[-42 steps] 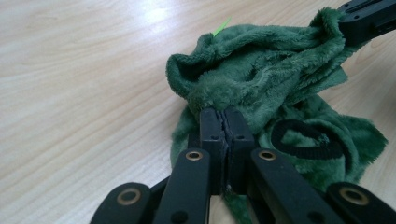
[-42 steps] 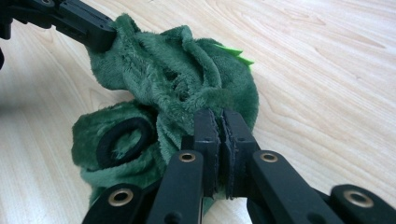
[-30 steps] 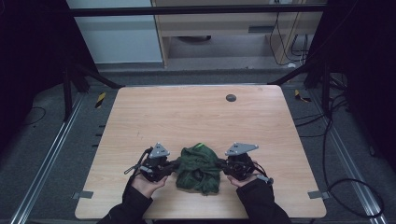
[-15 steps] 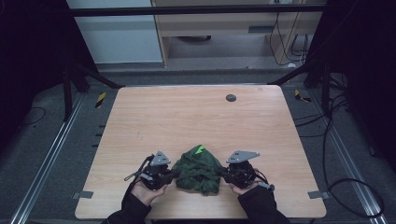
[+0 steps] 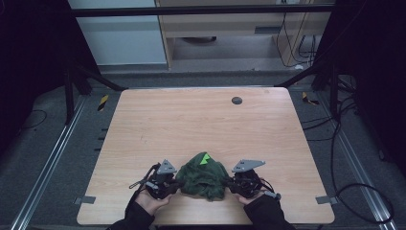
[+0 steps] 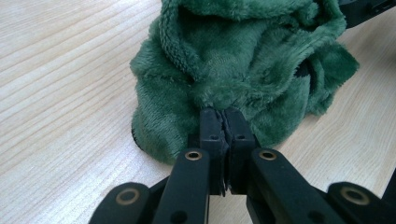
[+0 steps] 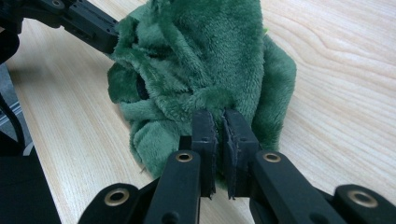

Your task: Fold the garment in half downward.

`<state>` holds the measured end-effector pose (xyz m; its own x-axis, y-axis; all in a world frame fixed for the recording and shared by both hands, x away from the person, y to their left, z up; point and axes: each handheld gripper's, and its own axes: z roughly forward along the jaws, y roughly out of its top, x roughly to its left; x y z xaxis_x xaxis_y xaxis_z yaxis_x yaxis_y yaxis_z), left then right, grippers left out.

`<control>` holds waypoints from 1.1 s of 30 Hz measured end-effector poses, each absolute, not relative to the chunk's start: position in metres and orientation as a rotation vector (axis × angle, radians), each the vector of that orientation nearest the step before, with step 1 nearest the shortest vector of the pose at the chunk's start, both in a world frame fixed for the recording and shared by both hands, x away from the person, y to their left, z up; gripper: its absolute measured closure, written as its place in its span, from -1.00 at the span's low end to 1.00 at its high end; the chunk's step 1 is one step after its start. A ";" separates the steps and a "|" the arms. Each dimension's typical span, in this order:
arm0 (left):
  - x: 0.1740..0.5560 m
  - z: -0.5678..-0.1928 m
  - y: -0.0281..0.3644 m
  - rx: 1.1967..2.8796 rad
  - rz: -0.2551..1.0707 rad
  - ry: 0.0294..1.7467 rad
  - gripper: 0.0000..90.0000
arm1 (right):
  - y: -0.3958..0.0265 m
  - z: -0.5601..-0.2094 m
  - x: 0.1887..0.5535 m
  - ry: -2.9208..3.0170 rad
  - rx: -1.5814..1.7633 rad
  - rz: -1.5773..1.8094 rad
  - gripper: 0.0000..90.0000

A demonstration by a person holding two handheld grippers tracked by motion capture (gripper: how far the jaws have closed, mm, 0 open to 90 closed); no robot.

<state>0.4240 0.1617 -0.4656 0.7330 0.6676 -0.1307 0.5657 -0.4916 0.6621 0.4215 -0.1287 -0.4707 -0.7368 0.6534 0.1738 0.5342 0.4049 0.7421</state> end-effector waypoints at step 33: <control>0.428 -0.443 0.190 2.092 0.247 1.001 0.70 | -0.146 -0.454 0.422 2.419 1.114 1.332 0.68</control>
